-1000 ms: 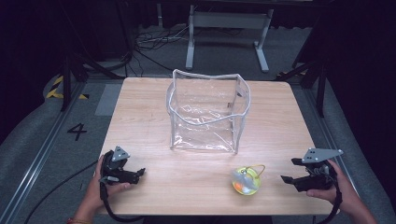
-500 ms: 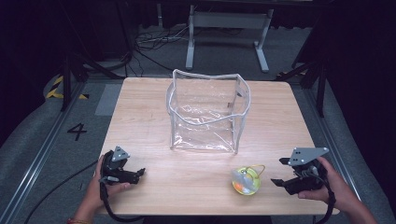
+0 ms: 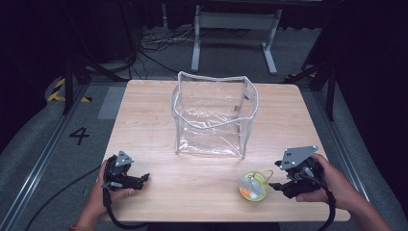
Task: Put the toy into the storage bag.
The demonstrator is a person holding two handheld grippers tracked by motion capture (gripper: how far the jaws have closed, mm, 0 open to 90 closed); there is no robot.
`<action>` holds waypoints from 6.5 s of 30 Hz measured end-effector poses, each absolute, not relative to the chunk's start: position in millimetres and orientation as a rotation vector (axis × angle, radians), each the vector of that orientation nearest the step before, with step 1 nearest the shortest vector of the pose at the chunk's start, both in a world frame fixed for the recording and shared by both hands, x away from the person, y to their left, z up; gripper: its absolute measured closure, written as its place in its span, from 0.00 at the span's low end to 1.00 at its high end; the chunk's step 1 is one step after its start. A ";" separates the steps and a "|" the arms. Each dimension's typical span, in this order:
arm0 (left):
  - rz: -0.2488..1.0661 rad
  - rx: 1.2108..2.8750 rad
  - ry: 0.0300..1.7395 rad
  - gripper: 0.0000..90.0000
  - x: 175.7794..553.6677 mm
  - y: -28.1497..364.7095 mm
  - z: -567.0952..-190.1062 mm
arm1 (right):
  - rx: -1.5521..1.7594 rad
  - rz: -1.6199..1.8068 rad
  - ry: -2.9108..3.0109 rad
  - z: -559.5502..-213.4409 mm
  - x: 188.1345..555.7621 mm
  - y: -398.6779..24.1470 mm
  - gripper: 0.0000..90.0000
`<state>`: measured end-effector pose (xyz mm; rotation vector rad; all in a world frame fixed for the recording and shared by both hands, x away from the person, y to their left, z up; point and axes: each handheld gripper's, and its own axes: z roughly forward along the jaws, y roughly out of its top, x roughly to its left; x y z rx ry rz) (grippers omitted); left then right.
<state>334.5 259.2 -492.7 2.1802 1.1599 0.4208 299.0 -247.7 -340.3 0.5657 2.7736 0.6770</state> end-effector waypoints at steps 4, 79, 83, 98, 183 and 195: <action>0.420 2.182 1.163 0.01 334.2 259.3 -492.5 | 0.522 0.634 2.815 -338.3 306.2 -239.4 0.54; 0.420 2.172 1.173 0.01 333.3 259.2 -492.6 | 0.616 0.488 2.675 -219.0 398.1 -270.7 0.98; 0.420 2.172 1.174 0.01 333.2 259.1 -492.6 | 0.626 0.488 2.666 -214.7 402.7 -272.4 0.98; 0.421 2.164 1.187 0.01 331.8 258.6 -492.8 | 0.662 0.557 2.584 -177.1 411.2 -277.2 0.98; 0.410 2.173 1.173 0.02 333.1 260.3 -491.9 | 0.484 0.501 2.765 -232.9 495.0 -121.9 0.98; 0.409 2.174 1.173 0.03 332.8 260.4 -491.8 | 0.474 0.418 2.848 -274.0 494.4 -114.0 0.98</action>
